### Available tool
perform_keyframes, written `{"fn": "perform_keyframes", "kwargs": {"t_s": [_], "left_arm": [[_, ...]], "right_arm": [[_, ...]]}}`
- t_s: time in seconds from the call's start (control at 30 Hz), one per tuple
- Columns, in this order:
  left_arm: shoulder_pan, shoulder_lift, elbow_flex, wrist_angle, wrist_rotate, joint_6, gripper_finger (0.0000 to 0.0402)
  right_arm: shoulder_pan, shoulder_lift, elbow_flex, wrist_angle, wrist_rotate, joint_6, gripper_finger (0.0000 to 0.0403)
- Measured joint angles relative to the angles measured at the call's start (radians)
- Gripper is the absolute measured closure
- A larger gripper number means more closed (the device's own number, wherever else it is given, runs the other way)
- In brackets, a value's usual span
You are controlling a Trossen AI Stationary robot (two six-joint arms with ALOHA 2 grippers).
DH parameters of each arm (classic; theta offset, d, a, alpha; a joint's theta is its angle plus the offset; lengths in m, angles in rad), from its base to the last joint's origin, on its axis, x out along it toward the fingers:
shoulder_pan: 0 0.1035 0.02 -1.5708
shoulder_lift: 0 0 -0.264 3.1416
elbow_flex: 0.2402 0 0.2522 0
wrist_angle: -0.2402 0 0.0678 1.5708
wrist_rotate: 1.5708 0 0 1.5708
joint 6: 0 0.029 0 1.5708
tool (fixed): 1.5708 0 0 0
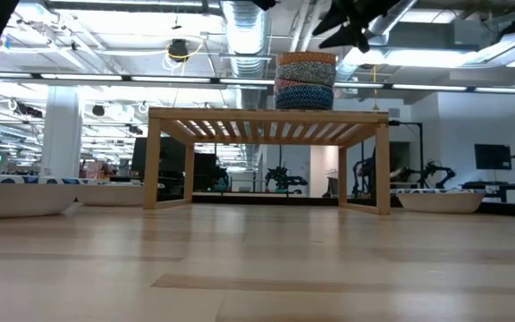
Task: Place and stack bowls onto a shelf
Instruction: Put the top right white patterned bowl on the shelf
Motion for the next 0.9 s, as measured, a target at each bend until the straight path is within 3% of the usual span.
{"fn": "perform_keyframes", "kwargs": {"t_s": [0.33,0.6,0.73,0.9], "left_arm": [[-0.03,-0.006,-0.06,-0.026,-0.018,-0.052,0.0313],[-0.078,-0.056,-0.18,0.048,-0.028,-0.087,0.0313],[-0.091,-0.136,-0.31,0.152,-0.031,-0.097,0.0313],[-0.093,-0.307,-0.585,0.379,-0.01,-0.131,0.0313]], "right_arm": [[0.012,-0.108,-0.01,-0.074,0.004,0.01,0.0195],[0.059,-0.279,-0.175,-0.032,0.01,0.094,0.0195],[0.114,-0.373,-0.29,0.021,0.044,0.156,0.0195],[0.211,-0.475,-0.38,0.06,0.177,0.189,0.0195]]}}
